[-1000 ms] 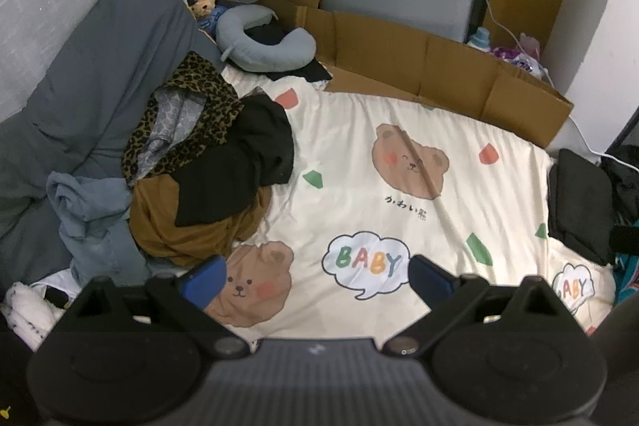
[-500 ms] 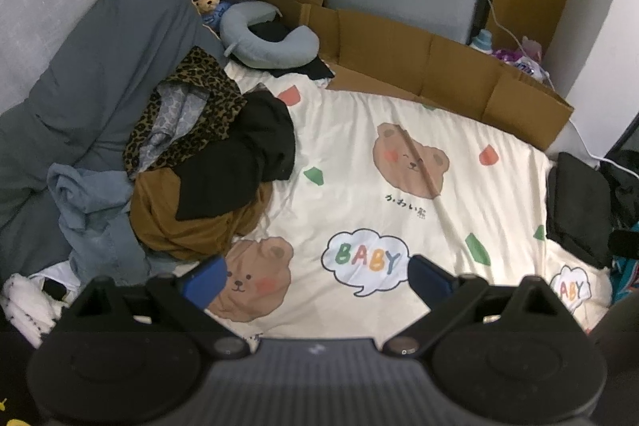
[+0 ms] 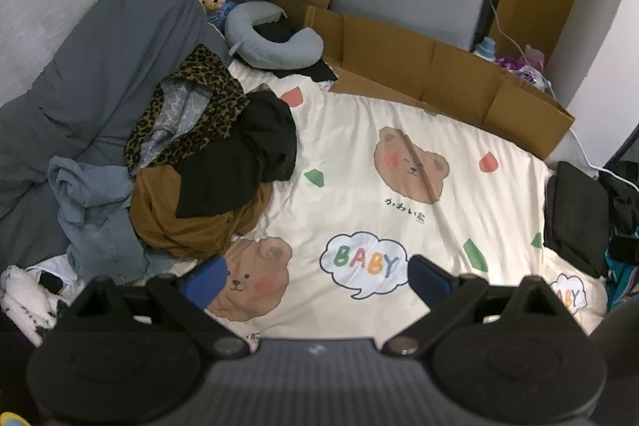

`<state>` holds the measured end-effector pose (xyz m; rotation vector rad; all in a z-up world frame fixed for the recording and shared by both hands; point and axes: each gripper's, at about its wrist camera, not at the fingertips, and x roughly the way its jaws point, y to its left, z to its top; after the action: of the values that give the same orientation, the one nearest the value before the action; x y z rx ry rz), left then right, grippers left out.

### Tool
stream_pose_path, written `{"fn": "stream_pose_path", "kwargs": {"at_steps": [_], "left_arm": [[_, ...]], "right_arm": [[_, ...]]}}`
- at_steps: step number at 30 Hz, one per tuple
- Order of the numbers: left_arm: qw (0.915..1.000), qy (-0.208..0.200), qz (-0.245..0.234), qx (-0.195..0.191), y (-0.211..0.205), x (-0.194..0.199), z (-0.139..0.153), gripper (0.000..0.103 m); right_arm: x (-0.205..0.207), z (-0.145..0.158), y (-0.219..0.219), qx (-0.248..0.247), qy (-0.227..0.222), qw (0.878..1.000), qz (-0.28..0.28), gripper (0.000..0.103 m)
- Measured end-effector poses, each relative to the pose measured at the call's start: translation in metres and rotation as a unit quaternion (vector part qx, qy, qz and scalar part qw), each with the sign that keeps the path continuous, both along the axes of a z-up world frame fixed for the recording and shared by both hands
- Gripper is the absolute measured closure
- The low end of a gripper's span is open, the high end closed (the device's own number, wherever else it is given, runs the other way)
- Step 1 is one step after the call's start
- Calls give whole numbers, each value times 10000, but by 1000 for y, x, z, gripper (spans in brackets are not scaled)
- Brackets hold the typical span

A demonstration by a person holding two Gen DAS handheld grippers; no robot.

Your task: Fold clothes

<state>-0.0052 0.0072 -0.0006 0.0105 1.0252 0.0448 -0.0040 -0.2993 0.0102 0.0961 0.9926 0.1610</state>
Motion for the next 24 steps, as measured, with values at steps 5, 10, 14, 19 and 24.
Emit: {"fn": "stream_pose_path", "kwargs": {"at_steps": [5, 10, 14, 19, 24], "left_arm": [[10000, -10, -23, 11, 0, 0, 0, 5], [10000, -13, -8, -6, 0, 0, -1, 5], [10000, -49, -16, -21, 3, -1, -1, 5], [10000, -77, -32, -24, 4, -4, -3, 5], [10000, -82, -17, -25, 4, -3, -1, 5]], "right_arm": [[0, 0, 2, -25, -12, 10000, -4, 1], [0, 0, 5, -45, -11, 10000, 8, 1], [2, 1, 4, -48, -11, 10000, 5, 1], [2, 0, 3, -31, -17, 10000, -11, 1], [4, 0, 2, -90, 6, 10000, -1, 1]]}}
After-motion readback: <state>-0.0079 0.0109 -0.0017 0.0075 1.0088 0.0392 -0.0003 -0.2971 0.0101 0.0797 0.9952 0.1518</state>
